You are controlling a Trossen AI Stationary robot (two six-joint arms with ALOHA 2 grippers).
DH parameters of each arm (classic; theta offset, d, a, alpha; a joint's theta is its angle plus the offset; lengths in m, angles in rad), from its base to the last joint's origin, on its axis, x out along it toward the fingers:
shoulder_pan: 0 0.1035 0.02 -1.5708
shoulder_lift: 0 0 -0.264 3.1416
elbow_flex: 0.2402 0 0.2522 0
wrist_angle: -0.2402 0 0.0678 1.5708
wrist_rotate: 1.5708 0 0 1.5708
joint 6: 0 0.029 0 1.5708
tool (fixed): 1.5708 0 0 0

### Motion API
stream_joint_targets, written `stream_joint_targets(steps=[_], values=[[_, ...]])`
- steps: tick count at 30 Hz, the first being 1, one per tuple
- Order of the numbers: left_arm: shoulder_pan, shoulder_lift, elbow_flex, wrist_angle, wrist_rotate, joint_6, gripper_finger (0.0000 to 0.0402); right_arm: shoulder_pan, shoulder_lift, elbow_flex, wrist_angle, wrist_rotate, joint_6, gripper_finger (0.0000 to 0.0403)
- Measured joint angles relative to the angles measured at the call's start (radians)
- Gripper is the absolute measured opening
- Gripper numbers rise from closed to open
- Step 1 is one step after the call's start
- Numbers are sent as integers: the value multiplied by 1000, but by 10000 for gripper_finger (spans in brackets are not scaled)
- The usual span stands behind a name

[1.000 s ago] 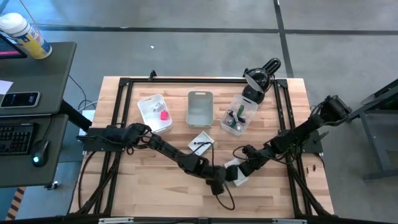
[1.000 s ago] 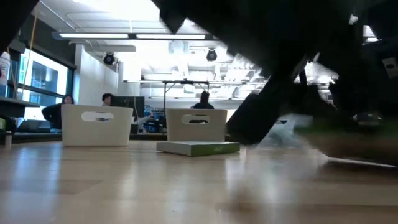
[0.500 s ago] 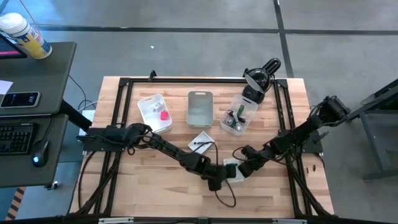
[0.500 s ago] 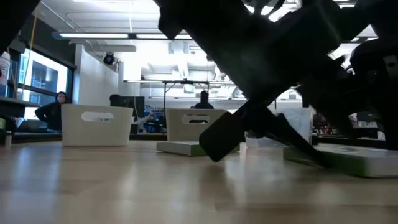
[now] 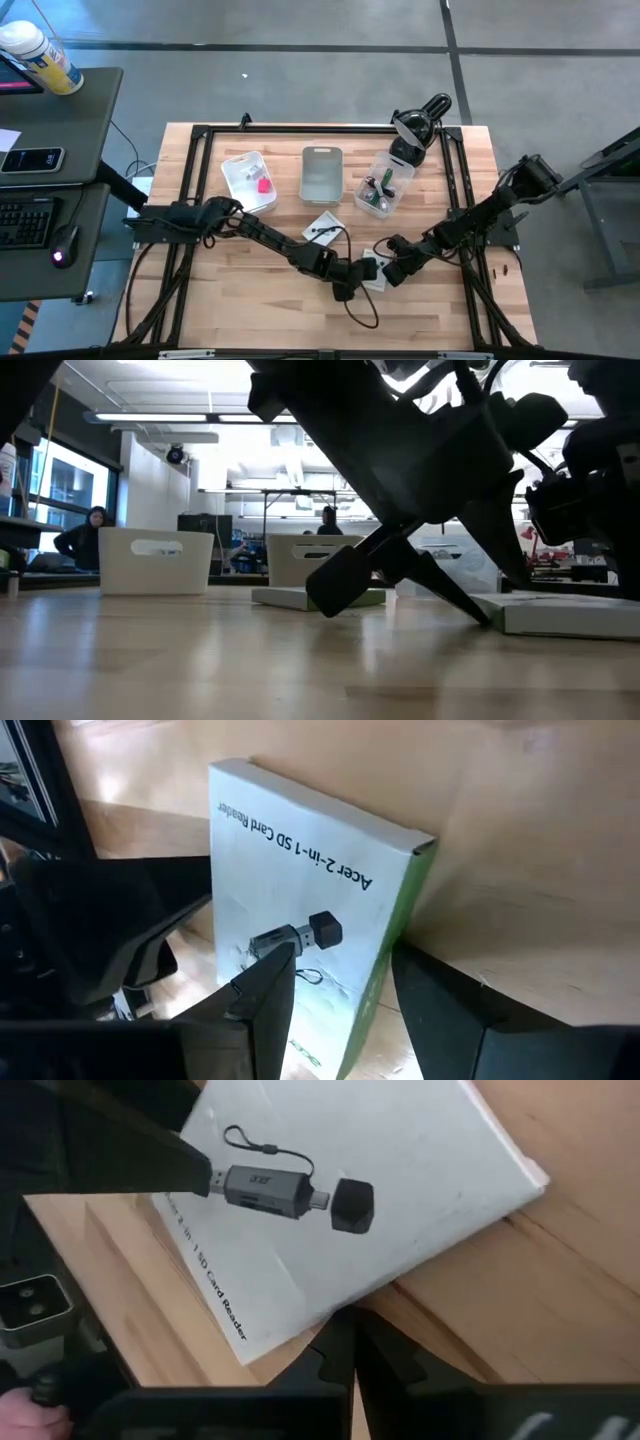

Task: Pick and place items into bin
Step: Put the bottom white card reader box into the gray bin

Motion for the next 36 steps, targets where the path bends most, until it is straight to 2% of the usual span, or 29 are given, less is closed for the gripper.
stream_joint_targets(steps=[6,12,18,25,30,36], values=[[-1,-1,-3,17,11,-1,161,3,-1,-2,94,-16,-19,9],[-3,-1,-2,1,4,-45,161,19,-2,-3,64,-5,6,20],[-7,-2,-1,-6,51,-106,161,21,-2,-4,21,29,32,62],[-16,-2,-2,-2,31,-107,161,16,-3,-5,76,-10,-5,116],[-16,-1,-2,-9,29,-108,161,16,-3,-4,60,-25,-3,133],[-20,2,-2,-15,-82,-115,161,14,-3,-4,31,-39,7,132]])
